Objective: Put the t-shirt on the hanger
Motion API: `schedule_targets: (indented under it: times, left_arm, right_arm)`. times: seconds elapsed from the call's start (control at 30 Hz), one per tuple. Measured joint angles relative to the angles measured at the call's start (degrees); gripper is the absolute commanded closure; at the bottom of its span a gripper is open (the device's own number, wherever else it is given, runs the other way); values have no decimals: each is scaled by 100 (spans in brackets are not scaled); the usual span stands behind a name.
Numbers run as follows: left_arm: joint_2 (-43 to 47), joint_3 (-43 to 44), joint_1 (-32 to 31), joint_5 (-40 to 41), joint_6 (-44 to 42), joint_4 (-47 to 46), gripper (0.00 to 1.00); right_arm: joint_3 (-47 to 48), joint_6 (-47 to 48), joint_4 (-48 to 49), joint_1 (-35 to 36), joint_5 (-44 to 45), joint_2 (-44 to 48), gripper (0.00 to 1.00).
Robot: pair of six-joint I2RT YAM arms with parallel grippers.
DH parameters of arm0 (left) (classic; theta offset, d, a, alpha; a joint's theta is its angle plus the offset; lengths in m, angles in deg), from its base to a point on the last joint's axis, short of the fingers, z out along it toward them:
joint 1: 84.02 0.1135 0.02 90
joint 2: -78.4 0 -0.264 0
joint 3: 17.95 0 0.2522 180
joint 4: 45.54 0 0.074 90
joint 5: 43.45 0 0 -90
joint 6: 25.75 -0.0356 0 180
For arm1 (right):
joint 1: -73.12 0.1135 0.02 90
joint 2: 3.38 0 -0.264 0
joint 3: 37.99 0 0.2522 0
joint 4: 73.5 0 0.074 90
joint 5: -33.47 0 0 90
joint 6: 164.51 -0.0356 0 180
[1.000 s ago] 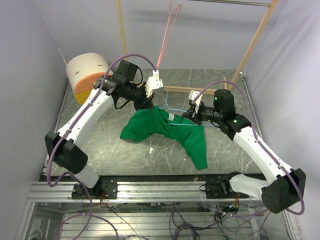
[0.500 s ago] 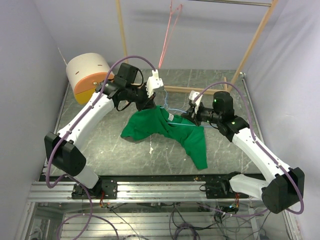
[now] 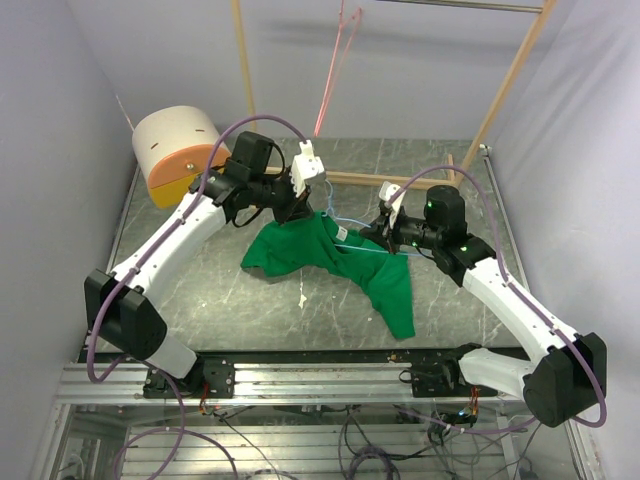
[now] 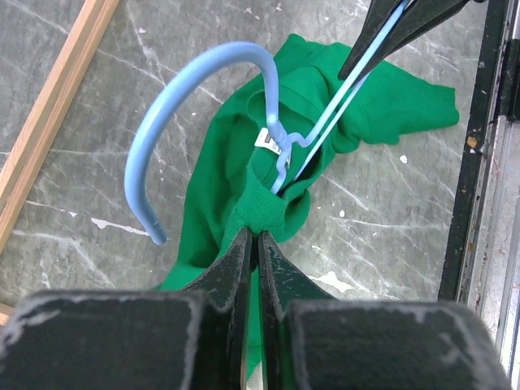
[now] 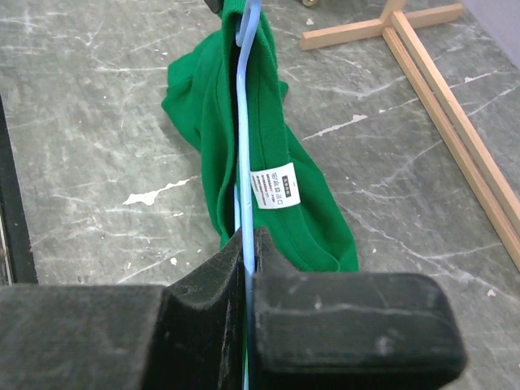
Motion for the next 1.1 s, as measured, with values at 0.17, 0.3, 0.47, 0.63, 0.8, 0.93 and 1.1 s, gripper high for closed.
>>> schedule_targets:
  times: [0.17, 0.3, 0.47, 0.63, 0.8, 0.93, 1.1]
  left_arm:
    - [85, -114, 0, -101, 59, -149, 87]
    - [144, -195, -2, -205, 81, -236, 85]
    - [236, -323, -7, -227, 105, -369, 83]
    - [326, -557, -42, -52, 238, -673, 83]
    - [385, -603, -52, 197, 345, -935, 84]
    - [459, -601, -57, 310, 356, -973, 85]
    - [544, -599, -59, 348, 348, -931, 84]
  right_arm:
    - [-68, -153, 201, 0, -79, -4, 100]
    - [-153, -315, 437, 0, -160, -4, 100]
    - [-179, -474, 595, 0, -260, -4, 100]
    - [-190, -564, 754, 0, -378, -4, 100]
    - [-190, -564, 758, 4, -420, -2, 100]
    - [-208, -564, 767, 9, -417, 24, 100]
    - [-358, -586, 870, 11, -415, 61, 100]
